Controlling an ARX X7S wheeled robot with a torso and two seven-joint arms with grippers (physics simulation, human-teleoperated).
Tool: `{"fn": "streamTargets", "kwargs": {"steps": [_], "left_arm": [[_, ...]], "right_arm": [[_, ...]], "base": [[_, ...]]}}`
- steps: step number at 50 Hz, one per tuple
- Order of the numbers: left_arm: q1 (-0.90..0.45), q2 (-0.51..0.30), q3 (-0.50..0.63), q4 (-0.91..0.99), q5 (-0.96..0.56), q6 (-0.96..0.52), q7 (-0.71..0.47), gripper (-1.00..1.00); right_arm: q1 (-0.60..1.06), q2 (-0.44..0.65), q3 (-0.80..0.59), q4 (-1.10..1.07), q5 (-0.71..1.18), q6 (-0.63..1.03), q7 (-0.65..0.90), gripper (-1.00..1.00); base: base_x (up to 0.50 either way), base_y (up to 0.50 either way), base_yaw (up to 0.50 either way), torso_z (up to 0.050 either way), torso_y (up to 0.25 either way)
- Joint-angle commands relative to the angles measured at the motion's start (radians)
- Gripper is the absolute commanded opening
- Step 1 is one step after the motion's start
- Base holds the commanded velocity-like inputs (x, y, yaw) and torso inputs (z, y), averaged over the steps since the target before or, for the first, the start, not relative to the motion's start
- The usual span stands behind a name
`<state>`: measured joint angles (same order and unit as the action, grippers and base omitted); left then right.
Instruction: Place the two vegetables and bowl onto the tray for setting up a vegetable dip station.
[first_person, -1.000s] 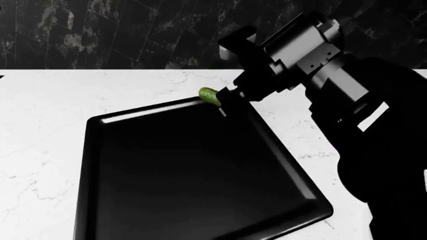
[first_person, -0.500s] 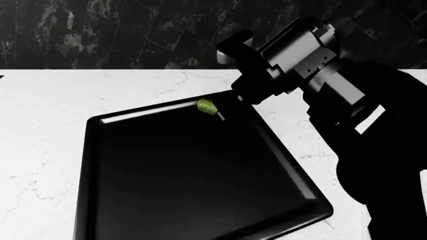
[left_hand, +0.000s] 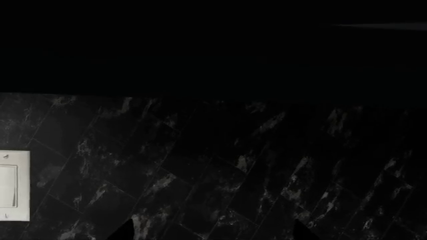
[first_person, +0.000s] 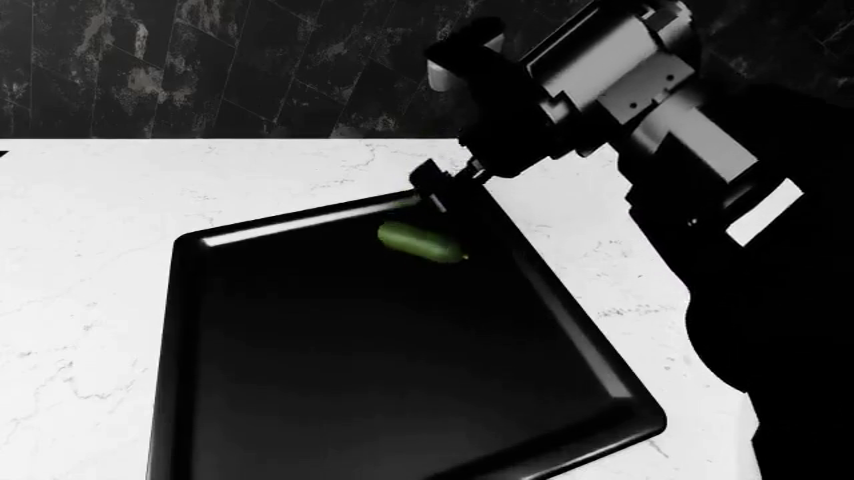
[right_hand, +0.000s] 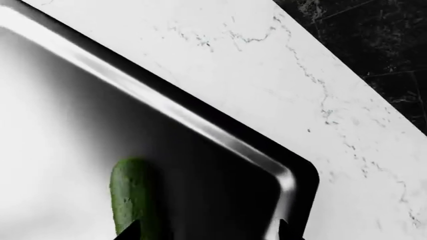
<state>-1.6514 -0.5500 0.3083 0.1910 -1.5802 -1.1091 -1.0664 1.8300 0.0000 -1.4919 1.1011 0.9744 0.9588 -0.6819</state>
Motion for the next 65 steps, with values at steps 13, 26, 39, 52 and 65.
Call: {"fn": "streamTargets", "kwargs": {"steps": [13,26,39,52,65], "left_arm": [[0.002,-0.004,0.007,0.006,-0.009,0.006,-0.005,1.00],[-0.004,-0.005,0.013,0.010,-0.022,0.004,-0.017,1.00],[-0.002,-0.004,0.020,0.010,-0.017,0.010,-0.012,1.00],[0.000,-0.003,0.027,0.012,-0.019,0.013,-0.014,1.00],[-0.002,-0.005,0.030,0.017,-0.032,0.014,-0.023,1.00]], "right_arm": [[0.149,0.000,0.034,0.145,-0.024,0.003,0.029,1.00],[0.105,0.060,0.279,0.206,-0.196,0.057,0.177,1.00],[-0.015,0.325,0.509,-0.111,-0.052,0.207,0.673,1.00],[-0.116,0.490,0.644,-0.328,0.063,0.316,0.931,1.00],[-0.185,0.492,0.651,-0.283,0.044,0.202,0.908,1.00]], "base": [[0.00,0.00,0.00,0.000,0.000],[0.00,0.00,0.00,0.000,0.000],[0.00,0.00,0.00,0.000,0.000],[0.00,0.00,0.00,0.000,0.000],[0.00,0.00,0.00,0.000,0.000]]}}
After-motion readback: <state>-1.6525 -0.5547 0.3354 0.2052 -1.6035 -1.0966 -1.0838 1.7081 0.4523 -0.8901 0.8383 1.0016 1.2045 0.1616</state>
